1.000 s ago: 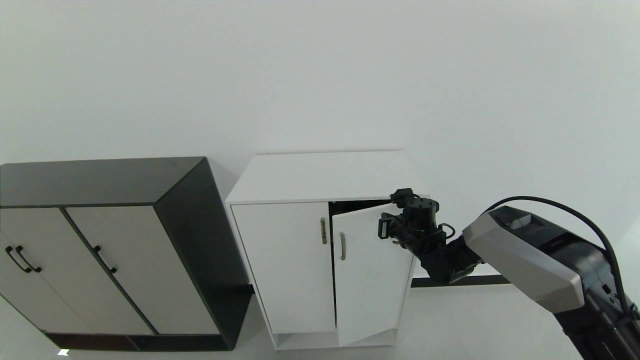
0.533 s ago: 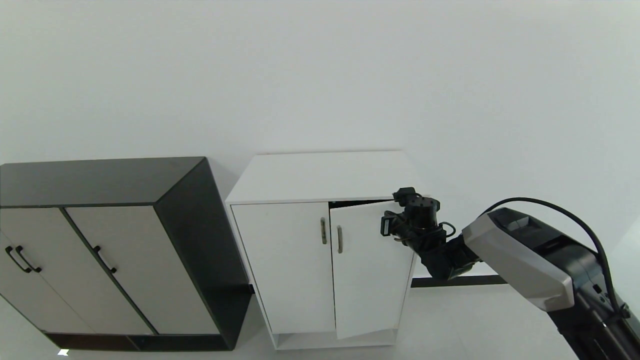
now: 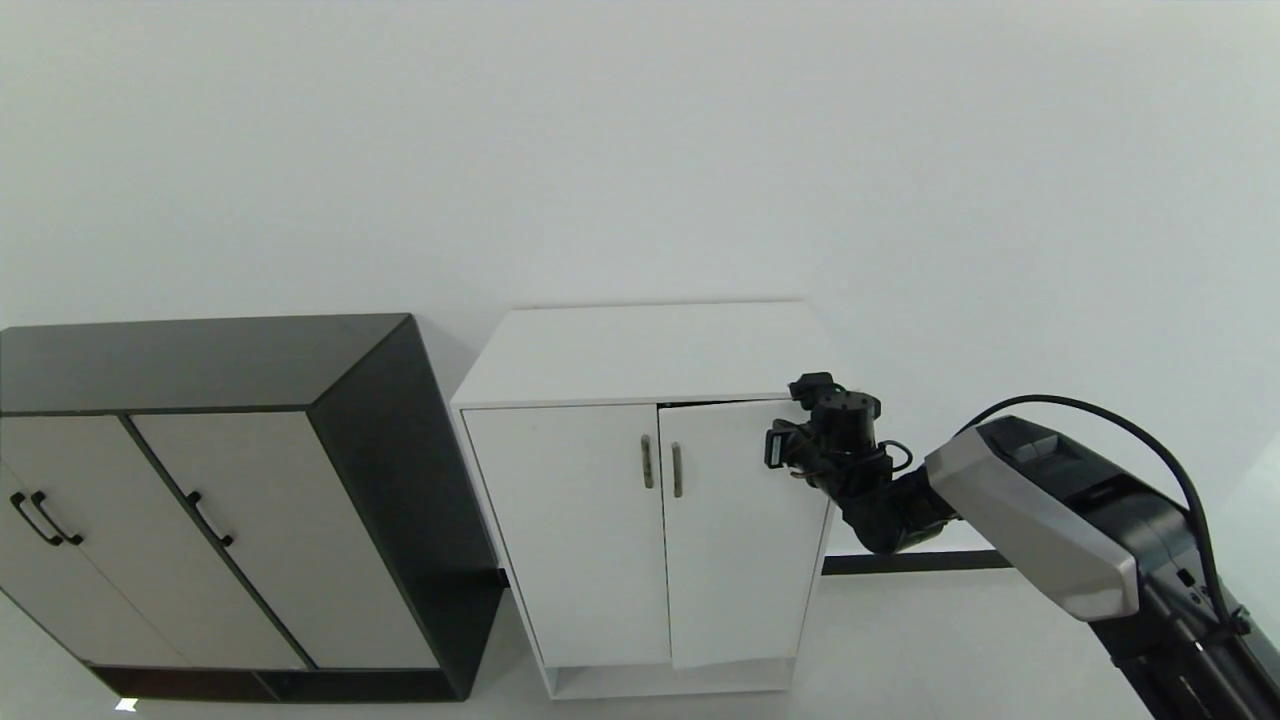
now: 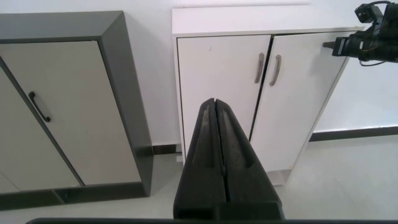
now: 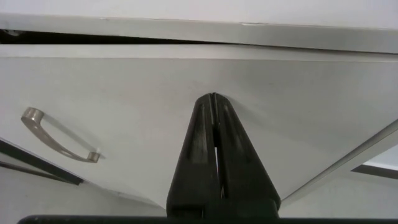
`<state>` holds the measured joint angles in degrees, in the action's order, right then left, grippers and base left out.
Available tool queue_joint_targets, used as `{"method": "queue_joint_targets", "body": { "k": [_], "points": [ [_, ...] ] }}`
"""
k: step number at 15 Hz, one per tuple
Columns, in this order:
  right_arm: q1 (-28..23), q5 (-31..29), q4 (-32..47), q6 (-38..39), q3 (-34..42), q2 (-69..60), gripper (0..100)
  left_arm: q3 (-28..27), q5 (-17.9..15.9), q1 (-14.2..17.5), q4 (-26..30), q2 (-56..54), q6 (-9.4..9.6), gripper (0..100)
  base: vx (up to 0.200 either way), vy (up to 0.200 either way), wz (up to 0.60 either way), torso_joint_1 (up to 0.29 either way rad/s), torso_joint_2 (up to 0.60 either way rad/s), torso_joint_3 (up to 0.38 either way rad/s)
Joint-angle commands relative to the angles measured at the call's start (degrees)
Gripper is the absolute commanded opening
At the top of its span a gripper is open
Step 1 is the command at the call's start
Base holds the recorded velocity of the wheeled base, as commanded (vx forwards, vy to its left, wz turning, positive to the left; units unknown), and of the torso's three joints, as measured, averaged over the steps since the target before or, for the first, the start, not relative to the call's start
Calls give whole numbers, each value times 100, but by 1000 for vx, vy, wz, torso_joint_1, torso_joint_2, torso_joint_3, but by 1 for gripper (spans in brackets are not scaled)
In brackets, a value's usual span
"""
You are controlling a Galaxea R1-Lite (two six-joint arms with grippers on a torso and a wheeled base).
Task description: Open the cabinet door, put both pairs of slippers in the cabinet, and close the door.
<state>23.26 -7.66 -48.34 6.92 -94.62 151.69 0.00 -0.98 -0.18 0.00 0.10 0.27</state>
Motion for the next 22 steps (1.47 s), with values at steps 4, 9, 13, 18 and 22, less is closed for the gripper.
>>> {"method": "queue_joint_targets", "body": {
  "k": [4,9,13,18,22],
  "points": [
    [-14,-8,0,-7,-135,98,0,0,1,1,0,-1,0,0,0,0,0,0,0,0],
    [-32,-8,0,-7,-153,133,0,0,1,1,0,-1,0,0,0,0,0,0,0,0],
    [-41,-17,0,-16,-170,124,0,0,1,1,0,-1,0,0,0,0,0,0,0,0],
    [-41,-8,17,-16,-241,142,0,0,1,1,0,-1,0,0,0,0,0,0,0,0],
    [-32,-17,105,-16,-337,159,0,0,1,1,0,-1,0,0,0,0,0,0,0,0]
  ]
}}
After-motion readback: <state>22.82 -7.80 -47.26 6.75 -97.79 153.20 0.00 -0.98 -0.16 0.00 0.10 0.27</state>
